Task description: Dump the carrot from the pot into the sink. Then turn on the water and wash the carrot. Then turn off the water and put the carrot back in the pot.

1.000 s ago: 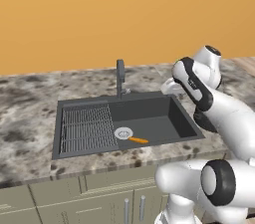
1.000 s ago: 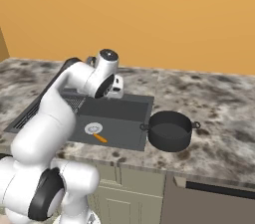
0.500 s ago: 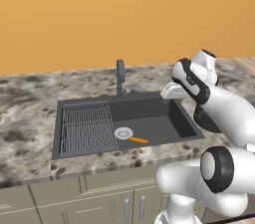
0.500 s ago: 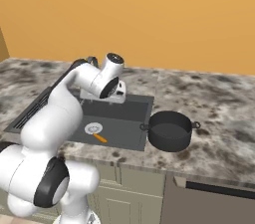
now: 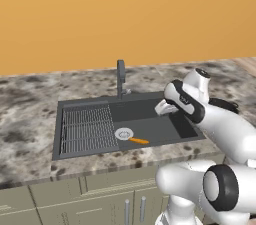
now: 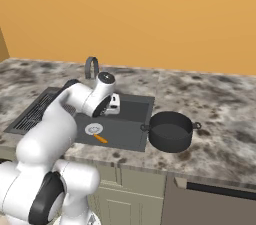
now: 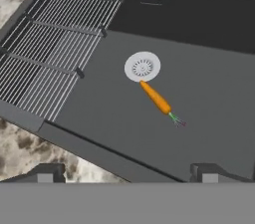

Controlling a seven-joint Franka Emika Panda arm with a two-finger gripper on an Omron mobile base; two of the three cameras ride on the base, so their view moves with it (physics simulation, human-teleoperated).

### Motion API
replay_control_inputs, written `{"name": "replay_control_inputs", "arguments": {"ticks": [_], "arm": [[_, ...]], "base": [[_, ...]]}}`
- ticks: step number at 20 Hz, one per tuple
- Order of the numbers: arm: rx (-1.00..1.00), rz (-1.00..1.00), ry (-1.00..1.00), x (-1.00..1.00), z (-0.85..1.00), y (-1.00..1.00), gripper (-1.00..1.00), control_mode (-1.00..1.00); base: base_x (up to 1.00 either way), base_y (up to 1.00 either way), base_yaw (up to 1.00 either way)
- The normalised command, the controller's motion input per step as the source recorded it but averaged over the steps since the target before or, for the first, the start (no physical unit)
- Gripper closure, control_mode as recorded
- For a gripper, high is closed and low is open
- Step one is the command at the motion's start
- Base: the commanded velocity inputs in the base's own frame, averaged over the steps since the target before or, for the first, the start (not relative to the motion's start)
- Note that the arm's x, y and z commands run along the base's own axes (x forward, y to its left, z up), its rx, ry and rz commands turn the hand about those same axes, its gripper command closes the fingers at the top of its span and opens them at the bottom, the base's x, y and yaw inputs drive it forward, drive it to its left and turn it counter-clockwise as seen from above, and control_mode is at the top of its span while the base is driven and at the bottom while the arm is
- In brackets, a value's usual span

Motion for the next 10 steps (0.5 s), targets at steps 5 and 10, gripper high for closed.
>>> {"name": "replay_control_inputs", "arguments": {"ticks": [5, 10], "arm": [[-0.09, 0.00, 0.04, 0.11, -0.24, 0.33, -1.00, -1.00], [-0.03, 0.00, 0.03, 0.07, -0.19, 0.12, -1.00, -1.00]], "base": [[0.00, 0.00, 0.00], [0.00, 0.00, 0.00]]}}
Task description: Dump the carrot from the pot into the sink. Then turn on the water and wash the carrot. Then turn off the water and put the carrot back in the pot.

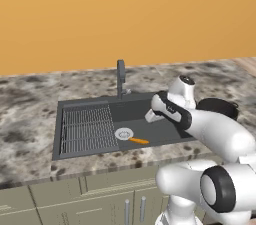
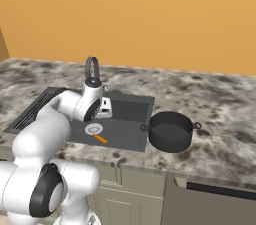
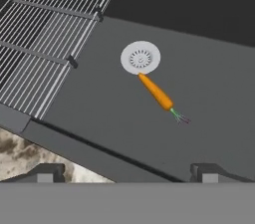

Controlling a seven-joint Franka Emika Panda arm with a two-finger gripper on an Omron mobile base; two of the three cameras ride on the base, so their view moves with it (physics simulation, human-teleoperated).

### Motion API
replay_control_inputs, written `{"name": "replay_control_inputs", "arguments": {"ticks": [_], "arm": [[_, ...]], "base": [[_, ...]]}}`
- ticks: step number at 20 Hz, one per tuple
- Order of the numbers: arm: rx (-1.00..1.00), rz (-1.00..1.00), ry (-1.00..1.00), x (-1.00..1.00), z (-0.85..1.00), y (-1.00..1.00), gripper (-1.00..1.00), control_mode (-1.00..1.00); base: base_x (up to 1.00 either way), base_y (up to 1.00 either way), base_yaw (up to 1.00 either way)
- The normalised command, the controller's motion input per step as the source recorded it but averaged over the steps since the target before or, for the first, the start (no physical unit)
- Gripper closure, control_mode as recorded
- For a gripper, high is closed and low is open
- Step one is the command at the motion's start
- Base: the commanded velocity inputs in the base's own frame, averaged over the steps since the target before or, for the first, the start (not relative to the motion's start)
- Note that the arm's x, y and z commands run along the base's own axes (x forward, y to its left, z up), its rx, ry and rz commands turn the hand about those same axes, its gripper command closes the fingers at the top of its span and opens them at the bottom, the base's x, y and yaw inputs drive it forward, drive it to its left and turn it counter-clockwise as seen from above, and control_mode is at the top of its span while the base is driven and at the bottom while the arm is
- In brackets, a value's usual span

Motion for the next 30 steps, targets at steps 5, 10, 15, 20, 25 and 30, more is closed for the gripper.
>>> {"name": "replay_control_inputs", "arguments": {"ticks": [5, 10, 15, 20, 25, 30], "arm": [[0.00, 0.00, 0.07, 0.08, -0.17, 0.00, -1.00, -1.00], [-0.01, 0.02, 0.11, 0.13, -0.20, 0.01, -1.00, -1.00], [-0.04, 0.02, 0.10, 0.18, -0.17, 0.11, -1.00, -1.00], [-0.06, 0.03, 0.03, 0.13, -0.19, 0.11, -1.00, -1.00], [-0.04, 0.05, 0.00, 0.00, -0.23, 0.01, -1.00, -1.00], [-0.02, 0.04, 0.00, 0.00, -0.25, 0.00, -1.00, -1.00]], "base": [[0.00, 0.00, 0.00], [0.00, 0.00, 0.00], [0.00, 0.00, 0.00], [0.00, 0.00, 0.00], [0.00, 0.00, 0.00], [0.00, 0.00, 0.00]]}}
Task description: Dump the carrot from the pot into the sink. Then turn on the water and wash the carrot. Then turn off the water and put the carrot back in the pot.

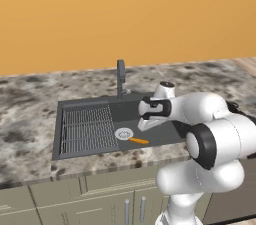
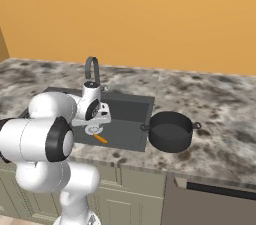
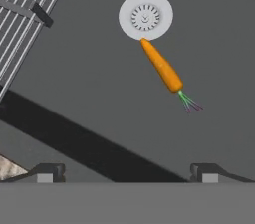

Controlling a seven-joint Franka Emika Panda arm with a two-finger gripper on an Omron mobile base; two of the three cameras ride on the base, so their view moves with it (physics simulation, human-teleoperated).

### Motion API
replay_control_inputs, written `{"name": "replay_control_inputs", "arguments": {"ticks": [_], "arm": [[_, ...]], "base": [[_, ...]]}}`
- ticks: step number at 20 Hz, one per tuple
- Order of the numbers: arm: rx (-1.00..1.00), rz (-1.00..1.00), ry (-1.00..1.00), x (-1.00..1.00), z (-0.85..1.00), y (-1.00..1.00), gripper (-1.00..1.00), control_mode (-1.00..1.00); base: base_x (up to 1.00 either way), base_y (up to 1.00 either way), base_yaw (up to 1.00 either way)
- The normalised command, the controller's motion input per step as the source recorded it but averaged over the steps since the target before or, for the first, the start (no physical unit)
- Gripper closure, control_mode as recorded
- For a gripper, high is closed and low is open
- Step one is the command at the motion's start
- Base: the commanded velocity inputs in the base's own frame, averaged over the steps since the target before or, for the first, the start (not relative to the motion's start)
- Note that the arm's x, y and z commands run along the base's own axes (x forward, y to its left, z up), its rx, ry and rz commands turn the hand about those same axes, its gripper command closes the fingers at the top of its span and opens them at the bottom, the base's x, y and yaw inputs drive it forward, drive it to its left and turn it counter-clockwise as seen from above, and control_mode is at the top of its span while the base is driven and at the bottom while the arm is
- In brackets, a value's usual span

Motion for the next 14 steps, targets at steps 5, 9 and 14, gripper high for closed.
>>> {"name": "replay_control_inputs", "arguments": {"ticks": [5, 9, 14], "arm": [[0.00, 0.02, 0.00, 0.00, -0.27, 0.00, -1.00, -1.00], [-0.01, 0.02, 0.00, 0.03, -0.27, 0.00, -1.00, -1.00], [-0.02, 0.02, 0.00, 0.05, -0.26, 0.00, -1.00, -1.00]], "base": [[0.00, 0.00, 0.00], [0.00, 0.00, 0.00], [0.00, 0.00, 0.00]]}}
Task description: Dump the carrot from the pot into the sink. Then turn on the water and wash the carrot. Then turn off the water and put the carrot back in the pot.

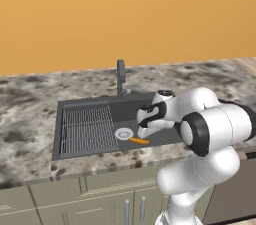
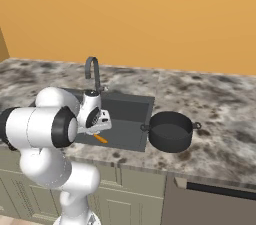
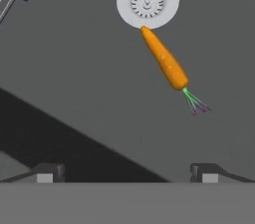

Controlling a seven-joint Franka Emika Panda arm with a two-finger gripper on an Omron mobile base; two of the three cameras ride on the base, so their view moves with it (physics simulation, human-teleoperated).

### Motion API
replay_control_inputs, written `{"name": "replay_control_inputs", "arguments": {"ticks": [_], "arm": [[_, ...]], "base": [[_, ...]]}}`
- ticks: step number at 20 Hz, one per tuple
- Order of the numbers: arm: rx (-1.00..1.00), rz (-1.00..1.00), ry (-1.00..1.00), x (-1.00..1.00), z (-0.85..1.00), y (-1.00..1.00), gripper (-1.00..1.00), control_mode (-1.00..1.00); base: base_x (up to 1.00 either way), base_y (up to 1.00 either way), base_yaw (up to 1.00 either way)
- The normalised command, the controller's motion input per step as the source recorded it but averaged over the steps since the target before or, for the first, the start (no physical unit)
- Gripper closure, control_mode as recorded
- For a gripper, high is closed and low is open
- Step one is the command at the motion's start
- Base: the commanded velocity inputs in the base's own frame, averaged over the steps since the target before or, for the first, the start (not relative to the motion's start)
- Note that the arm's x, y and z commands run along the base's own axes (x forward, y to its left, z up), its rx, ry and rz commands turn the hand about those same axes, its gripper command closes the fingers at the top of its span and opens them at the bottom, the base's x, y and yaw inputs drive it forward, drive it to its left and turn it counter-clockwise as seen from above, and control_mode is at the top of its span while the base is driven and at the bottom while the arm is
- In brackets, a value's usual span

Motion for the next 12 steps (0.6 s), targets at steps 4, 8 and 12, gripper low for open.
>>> {"name": "replay_control_inputs", "arguments": {"ticks": [4, 8, 12], "arm": [[-0.02, 0.01, 0.00, 0.09, -0.24, 0.00, -1.00, -1.00], [-0.01, 0.00, 0.00, 0.15, -0.19, 0.00, -1.00, -1.00], [0.00, 0.00, 0.00, 0.23, -0.12, 0.02, -1.00, -1.00]], "base": [[0.00, 0.00, 0.00], [0.00, 0.00, 0.00], [0.00, 0.00, 0.00]]}}
